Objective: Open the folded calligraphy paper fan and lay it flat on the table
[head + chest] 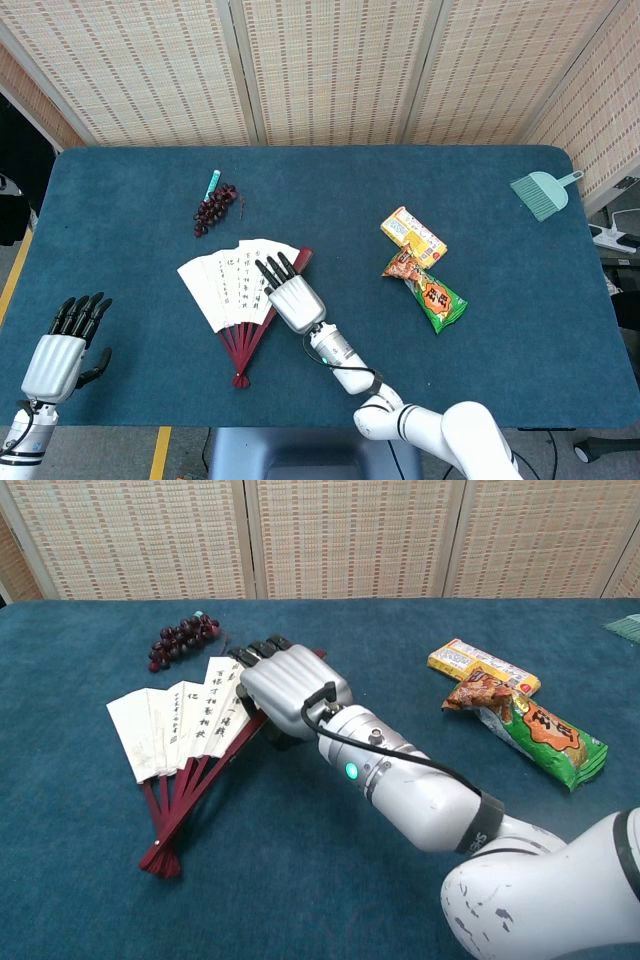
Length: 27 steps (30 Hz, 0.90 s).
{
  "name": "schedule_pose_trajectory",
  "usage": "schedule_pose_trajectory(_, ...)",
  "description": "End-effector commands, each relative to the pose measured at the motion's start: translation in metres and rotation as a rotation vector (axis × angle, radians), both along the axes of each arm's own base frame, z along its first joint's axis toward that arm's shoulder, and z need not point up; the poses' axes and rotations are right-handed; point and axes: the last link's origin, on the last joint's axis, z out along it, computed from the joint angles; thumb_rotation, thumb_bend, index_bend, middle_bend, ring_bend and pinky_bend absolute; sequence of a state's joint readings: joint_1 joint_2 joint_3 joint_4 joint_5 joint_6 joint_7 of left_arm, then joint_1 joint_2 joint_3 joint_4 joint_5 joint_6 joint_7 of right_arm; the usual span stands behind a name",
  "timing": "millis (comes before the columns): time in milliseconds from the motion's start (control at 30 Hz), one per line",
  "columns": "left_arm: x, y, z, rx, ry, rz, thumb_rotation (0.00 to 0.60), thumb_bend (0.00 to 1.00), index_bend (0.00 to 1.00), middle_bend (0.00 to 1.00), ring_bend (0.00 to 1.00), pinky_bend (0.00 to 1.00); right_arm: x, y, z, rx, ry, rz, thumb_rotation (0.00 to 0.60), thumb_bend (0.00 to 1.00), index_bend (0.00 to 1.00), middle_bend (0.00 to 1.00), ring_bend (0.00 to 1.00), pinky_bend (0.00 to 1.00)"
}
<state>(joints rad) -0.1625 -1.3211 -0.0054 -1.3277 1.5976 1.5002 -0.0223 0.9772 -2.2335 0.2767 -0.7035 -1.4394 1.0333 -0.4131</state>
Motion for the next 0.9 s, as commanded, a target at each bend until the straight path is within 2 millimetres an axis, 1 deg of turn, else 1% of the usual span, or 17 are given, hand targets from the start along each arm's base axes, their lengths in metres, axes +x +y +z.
schedule_pose_trajectory(33, 0.002, 0.000, -0.003, -0.016, -0.014, -0.006, 0.600, 0.43, 0.00, 0.00, 0.00, 0.05, 0.013, -0.004, 0.029, -0.047, -0.065, 0.055, 0.600, 0.51, 0.66, 0.03, 0.00, 0.00)
schedule_pose_trajectory(100, 0.004, 0.001, -0.005, -0.026, -0.018, -0.013, 0.600, 0.44, 0.00, 0.00, 0.00, 0.05, 0.020, -0.004, 0.045, -0.058, -0.095, 0.068, 0.600, 0.51, 0.68, 0.04, 0.00, 0.00)
schedule_pose_trajectory(200, 0.004, 0.003, -0.007, -0.042, -0.029, -0.015, 0.600, 0.44, 0.00, 0.00, 0.00, 0.05, 0.032, -0.001, 0.071, -0.025, -0.172, 0.024, 0.600, 0.51, 0.69, 0.04, 0.00, 0.00)
schedule_pose_trajectory(300, 0.003, 0.006, -0.012, -0.066, -0.050, -0.014, 0.600, 0.44, 0.03, 0.00, 0.00, 0.05, 0.043, 0.001, 0.099, 0.007, -0.212, -0.022, 0.600, 0.51, 0.70, 0.04, 0.00, 0.00)
schedule_pose_trajectory(333, 0.004, 0.007, -0.013, -0.074, -0.059, -0.013, 0.600, 0.44, 0.04, 0.00, 0.00, 0.05, 0.045, 0.002, 0.105, 0.009, -0.218, -0.029, 0.600, 0.51, 0.70, 0.05, 0.00, 0.00)
schedule_pose_trajectory(433, 0.004, 0.007, -0.015, -0.083, -0.071, -0.014, 0.600, 0.44, 0.07, 0.00, 0.00, 0.05, 0.048, 0.002, 0.112, 0.011, -0.218, -0.038, 0.600, 0.51, 0.71, 0.05, 0.00, 0.00)
schedule_pose_trajectory(500, 0.005, 0.009, -0.019, -0.112, -0.113, -0.009, 0.600, 0.44, 0.11, 0.00, 0.00, 0.05, 0.055, 0.002, 0.130, -0.002, -0.232, -0.047, 0.600, 0.51, 0.72, 0.06, 0.00, 0.00)
schedule_pose_trajectory(533, 0.007, 0.012, -0.022, -0.129, -0.146, -0.011, 0.600, 0.44, 0.13, 0.00, 0.00, 0.05, 0.063, 0.003, 0.145, -0.009, -0.260, -0.053, 0.600, 0.51, 0.72, 0.07, 0.00, 0.00)
schedule_pose_trajectory(567, 0.008, 0.015, -0.024, -0.133, -0.159, -0.017, 0.600, 0.44, 0.14, 0.00, 0.00, 0.05, 0.067, 0.004, 0.154, 0.004, -0.273, -0.069, 0.600, 0.51, 0.73, 0.07, 0.00, 0.00)
schedule_pose_trajectory(733, 0.009, 0.023, -0.031, -0.159, -0.219, -0.020, 0.600, 0.44, 0.17, 0.00, 0.00, 0.05, 0.089, 0.009, 0.180, 0.077, -0.340, -0.161, 0.600, 0.51, 0.76, 0.09, 0.00, 0.00)
schedule_pose_trajectory(833, 0.011, 0.027, -0.035, -0.169, -0.270, -0.017, 0.600, 0.44, 0.19, 0.00, 0.00, 0.05, 0.104, 0.008, 0.192, 0.085, -0.374, -0.187, 0.600, 0.52, 0.77, 0.10, 0.00, 0.00)
schedule_pose_trajectory(900, 0.015, 0.030, -0.038, -0.179, -0.328, -0.014, 0.600, 0.44, 0.20, 0.00, 0.00, 0.05, 0.112, 0.008, 0.196, 0.105, -0.401, -0.210, 0.600, 0.52, 0.79, 0.11, 0.00, 0.00)
